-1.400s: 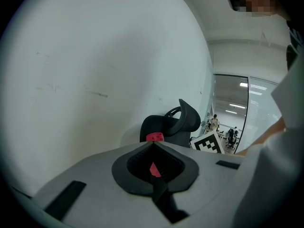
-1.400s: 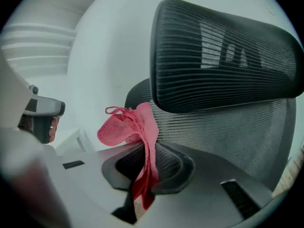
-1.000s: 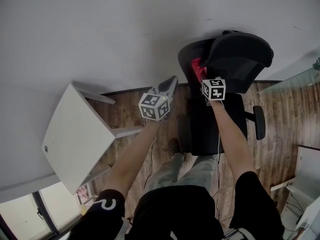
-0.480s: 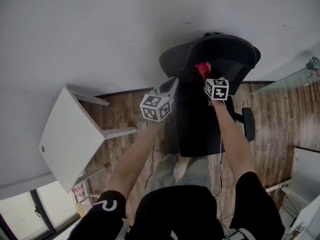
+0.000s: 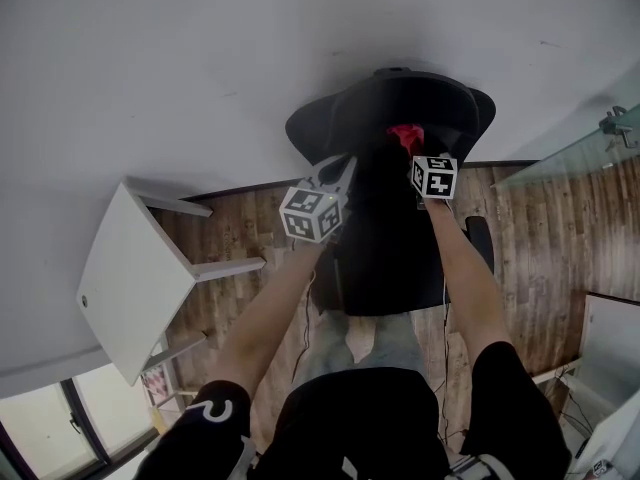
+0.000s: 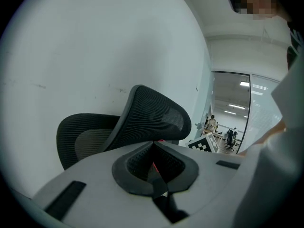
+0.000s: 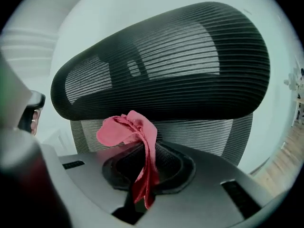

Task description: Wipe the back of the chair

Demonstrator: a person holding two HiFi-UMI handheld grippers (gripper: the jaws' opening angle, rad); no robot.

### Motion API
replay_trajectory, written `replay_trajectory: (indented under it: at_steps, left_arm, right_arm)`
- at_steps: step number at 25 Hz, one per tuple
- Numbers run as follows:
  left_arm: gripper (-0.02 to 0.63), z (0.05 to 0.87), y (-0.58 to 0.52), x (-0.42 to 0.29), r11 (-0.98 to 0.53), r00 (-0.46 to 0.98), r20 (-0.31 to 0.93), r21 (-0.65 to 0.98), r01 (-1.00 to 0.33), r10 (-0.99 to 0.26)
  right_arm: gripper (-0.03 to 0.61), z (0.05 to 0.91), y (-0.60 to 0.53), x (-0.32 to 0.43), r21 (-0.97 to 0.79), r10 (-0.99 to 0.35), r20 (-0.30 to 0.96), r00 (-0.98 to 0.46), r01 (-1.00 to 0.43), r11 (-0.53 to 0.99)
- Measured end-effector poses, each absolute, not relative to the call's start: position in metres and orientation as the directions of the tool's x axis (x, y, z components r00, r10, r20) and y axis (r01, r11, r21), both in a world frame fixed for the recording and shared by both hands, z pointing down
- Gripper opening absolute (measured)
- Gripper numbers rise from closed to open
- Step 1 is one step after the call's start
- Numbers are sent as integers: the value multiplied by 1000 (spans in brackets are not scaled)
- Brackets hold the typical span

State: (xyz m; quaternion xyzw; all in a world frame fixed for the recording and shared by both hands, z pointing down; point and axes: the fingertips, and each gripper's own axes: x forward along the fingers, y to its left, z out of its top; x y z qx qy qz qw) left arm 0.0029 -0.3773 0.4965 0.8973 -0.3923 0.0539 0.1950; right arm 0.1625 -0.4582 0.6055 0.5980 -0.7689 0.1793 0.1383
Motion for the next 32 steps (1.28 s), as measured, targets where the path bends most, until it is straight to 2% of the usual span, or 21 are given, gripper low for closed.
replay_trajectory:
  at_steps: [14,23,32]
  left_arm:
    - [25,498,-378,74,-635,700,263,297,-713,-664]
    - [25,499,-376,116,-658,721,260,296,-692,-642]
    - [25,494,-369,129,-678,737,254,290,-675,-626]
  right_arm:
    - [55,613,-450,248,-159,-864,443,-239,-970,186]
    - [57,613,-443,320,-140,-876,453,-166,-984,114]
    - [57,606,-424,373,-165,-887,454,-86,-986,11]
